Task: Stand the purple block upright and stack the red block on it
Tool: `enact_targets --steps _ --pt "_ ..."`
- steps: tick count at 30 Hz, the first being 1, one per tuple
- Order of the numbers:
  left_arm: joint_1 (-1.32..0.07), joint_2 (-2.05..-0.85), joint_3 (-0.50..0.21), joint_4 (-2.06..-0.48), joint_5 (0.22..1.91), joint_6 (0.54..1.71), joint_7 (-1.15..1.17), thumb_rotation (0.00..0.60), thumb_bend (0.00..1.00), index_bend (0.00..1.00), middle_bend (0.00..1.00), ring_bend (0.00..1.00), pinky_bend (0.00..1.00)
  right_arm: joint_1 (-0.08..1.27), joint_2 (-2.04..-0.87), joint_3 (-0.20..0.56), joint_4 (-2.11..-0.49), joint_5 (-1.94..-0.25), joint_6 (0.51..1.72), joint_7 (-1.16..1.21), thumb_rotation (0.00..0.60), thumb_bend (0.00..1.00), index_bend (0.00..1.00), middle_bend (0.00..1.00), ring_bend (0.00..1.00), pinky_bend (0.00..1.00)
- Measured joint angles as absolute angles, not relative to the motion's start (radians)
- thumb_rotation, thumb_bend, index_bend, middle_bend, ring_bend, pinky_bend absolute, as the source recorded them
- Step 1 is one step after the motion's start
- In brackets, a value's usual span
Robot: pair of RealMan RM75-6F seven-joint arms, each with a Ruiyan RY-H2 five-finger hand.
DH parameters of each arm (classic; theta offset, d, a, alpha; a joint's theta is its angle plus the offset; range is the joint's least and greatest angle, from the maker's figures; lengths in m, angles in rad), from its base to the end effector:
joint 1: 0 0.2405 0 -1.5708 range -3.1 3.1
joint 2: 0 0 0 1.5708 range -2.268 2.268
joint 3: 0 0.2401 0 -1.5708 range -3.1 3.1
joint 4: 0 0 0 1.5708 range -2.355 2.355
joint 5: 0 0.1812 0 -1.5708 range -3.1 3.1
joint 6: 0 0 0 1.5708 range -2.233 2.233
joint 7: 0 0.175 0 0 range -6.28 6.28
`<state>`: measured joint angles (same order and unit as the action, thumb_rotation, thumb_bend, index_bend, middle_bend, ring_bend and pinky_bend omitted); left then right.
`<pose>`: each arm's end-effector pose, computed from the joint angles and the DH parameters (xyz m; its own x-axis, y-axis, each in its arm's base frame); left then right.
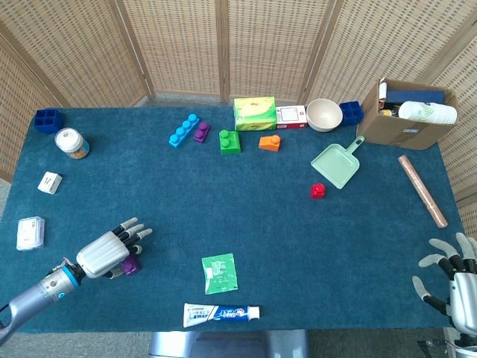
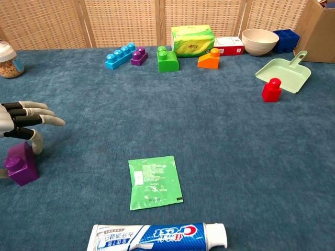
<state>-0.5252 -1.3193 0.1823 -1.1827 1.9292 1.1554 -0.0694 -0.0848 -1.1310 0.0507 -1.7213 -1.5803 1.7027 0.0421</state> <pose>-0.2464 0.2599 0.0424 0.7778 0.1764 0.6032 0.5151 -0.7290 -0.4509 -0.2714 -0.1587 0.1988 0.2521 0.1594 0.9545 -0.9676 0.0575 0.2459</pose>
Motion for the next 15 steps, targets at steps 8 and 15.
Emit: enact_targets --steps 8,15 --pt "-0.526 -1.333 0.193 -1.17 1.914 1.173 -0.082 0.6 0.29 0.59 0.08 0.0 0.0 -0.088 -1.137 0.055 -1.714 -1.581 1.707 0.046 0.6 0.24 0.5 0.28 0.01 0.07" --pt "-0.535 -1.32 0.198 -1.189 1.896 1.175 -0.106 0.6 0.29 0.62 0.12 0.0 0.0 -0.089 -1.141 0.057 -1.707 -1.579 1.705 0.051 0.6 0.24 0.5 0.28 0.01 0.07"
